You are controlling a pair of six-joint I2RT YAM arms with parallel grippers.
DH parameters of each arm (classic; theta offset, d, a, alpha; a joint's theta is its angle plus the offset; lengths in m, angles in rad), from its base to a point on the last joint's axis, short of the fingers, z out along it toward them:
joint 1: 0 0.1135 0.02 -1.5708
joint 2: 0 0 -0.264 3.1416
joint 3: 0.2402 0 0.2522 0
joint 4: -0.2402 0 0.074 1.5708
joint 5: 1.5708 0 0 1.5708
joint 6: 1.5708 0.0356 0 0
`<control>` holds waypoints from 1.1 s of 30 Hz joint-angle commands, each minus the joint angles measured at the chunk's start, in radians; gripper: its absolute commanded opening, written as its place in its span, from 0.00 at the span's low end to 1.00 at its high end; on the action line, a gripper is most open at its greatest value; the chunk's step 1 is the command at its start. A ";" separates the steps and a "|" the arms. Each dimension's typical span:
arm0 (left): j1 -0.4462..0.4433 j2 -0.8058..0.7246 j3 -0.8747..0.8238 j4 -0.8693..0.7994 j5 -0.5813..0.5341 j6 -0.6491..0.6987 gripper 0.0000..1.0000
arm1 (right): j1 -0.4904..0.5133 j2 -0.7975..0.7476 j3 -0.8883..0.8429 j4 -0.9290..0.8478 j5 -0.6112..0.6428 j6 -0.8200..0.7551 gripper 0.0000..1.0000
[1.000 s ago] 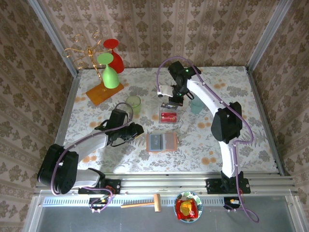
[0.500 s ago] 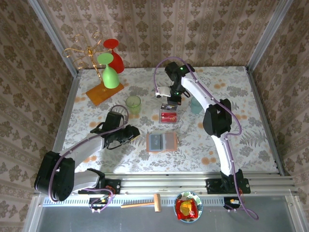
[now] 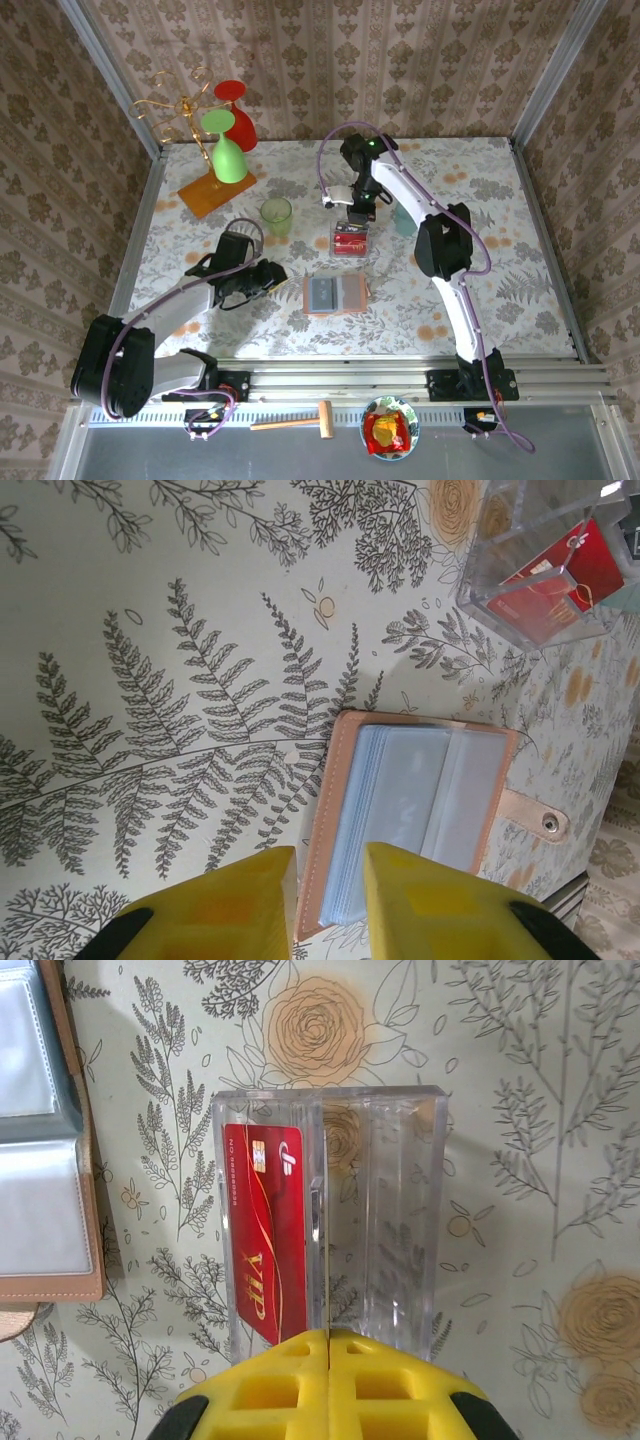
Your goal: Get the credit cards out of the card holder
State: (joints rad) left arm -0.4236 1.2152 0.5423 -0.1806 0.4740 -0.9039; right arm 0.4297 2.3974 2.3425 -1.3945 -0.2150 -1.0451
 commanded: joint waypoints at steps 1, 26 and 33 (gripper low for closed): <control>0.005 -0.027 -0.014 -0.020 -0.005 0.012 0.25 | -0.001 0.033 0.024 -0.060 -0.020 -0.009 0.00; 0.005 -0.009 -0.003 -0.004 0.007 0.016 0.24 | 0.012 0.021 0.087 -0.027 -0.021 0.055 0.29; -0.001 0.013 0.019 0.007 0.016 0.023 0.24 | 0.014 -0.074 0.063 0.002 -0.040 0.124 0.38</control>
State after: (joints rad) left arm -0.4240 1.2140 0.5369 -0.1852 0.4751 -0.9039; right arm 0.4366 2.4115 2.4001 -1.3983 -0.2394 -0.9646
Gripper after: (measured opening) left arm 0.242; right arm 0.374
